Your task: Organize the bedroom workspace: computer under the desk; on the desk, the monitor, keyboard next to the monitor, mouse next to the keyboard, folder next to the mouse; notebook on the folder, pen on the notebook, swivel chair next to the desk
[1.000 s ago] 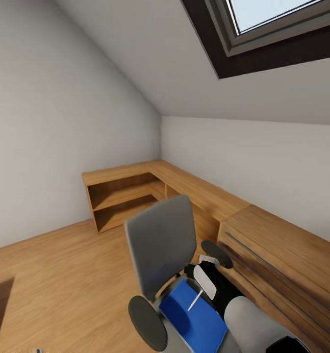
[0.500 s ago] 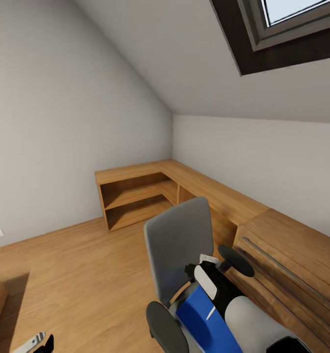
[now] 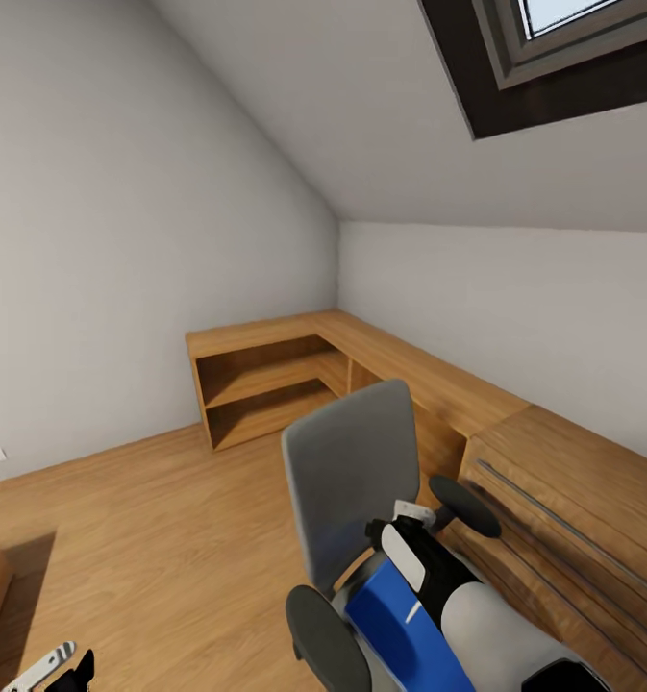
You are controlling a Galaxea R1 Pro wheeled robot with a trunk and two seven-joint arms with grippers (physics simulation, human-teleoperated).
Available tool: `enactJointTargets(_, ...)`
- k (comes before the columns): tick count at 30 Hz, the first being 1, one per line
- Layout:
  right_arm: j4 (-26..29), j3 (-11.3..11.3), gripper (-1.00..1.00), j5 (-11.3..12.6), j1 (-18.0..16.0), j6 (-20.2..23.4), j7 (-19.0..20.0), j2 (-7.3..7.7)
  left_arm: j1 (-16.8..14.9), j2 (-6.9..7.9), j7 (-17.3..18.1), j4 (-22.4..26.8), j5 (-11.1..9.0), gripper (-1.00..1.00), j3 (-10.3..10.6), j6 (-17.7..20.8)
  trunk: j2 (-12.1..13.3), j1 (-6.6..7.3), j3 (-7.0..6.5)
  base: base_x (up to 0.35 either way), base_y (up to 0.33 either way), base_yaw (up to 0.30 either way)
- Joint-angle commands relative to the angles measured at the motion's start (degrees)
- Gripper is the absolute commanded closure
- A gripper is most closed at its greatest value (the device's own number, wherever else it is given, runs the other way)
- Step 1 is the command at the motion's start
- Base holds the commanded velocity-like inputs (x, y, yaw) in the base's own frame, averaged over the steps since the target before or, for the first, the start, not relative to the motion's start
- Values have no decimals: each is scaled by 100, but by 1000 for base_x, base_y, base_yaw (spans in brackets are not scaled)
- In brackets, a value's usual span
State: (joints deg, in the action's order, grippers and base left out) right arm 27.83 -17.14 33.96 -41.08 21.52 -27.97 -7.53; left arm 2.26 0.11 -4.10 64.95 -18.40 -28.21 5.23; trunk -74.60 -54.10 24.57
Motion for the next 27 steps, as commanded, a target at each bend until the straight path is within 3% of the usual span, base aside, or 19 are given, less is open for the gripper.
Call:
enactJointTargets(1,-2,-42,-100,3,-5,5,-47,3,3,0,-25,59,-59,-100,-8,35,-45,-23,24,0,0,0)
enactJointTargets(5,-69,-43,-100,-200,-5,-45,-49,-4,3,-48,-28,290,-59,-100,-44,43,-206,-111,96,0,0,0)
enactJointTargets(10,-107,-44,-100,-327,-5,-192,-50,-6,60,-314,-29,659,-44,-100,-88,11,-406,-221,186,0,0,0)
enactJointTargets(15,-121,-37,-100,-363,-5,-279,-50,-4,579,-585,-13,1468,-36,-100,-268,11,-607,-331,275,0,0,0)
enactJointTargets(21,-132,-36,-100,-371,-5,-341,-51,8,945,-712,-5,1878,-34,-100,-323,24,-847,-462,383,0,0,0)
enactJointTargets(27,-241,-41,-100,-375,-5,-507,-50,12,1006,-734,-3,1943,-33,-100,-332,18,-1088,-594,491,0,0,0)
